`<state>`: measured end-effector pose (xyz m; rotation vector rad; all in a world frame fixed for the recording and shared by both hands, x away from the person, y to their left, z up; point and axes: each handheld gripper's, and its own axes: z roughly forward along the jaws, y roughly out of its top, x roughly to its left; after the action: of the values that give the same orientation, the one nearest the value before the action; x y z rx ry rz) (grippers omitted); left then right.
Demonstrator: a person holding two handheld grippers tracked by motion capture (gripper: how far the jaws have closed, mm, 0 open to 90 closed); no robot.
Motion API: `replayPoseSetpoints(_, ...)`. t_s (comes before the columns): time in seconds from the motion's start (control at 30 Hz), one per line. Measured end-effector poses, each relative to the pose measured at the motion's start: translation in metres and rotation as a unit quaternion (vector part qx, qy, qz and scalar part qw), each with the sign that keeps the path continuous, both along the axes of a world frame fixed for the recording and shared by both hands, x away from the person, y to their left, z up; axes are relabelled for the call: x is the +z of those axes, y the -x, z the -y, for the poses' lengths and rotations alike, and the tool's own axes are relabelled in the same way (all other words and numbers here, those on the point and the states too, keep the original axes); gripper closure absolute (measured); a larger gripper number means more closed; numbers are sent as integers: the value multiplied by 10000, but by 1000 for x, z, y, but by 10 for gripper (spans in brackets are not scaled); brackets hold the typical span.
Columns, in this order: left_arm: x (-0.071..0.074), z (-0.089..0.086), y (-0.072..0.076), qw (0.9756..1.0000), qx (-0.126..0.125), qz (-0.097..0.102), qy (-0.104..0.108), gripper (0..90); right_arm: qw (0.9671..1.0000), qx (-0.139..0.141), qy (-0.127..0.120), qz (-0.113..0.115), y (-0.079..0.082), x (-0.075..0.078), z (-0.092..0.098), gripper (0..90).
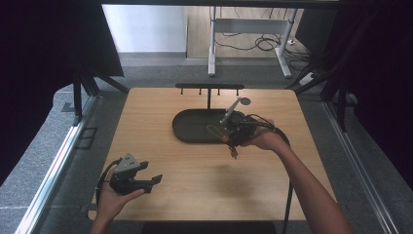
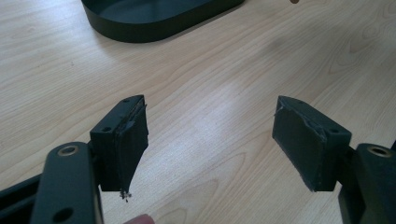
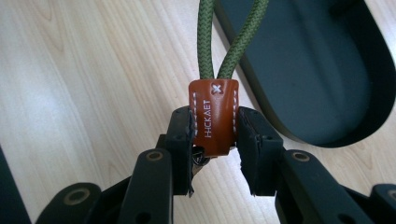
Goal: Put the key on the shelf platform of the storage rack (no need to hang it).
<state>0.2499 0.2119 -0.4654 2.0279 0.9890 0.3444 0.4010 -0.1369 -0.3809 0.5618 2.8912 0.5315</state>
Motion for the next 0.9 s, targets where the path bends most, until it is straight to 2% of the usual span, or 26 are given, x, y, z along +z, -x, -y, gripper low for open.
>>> replayPoseSetpoints(0.5, 0, 0, 0, 10000, 0, 2, 2, 270, 9999, -129, 20, 36, -18, 5, -1, 671)
replayPoseSetpoints(0.57, 0, -1, 0, 10000, 7, 2, -4, 270, 10000, -74, -42, -10, -22, 5, -2, 670)
replayPoseSetpoints(0.9, 1, -4, 0, 10000, 35, 9, 14, 270, 10000, -10, 81, -30, -36, 3, -10, 671)
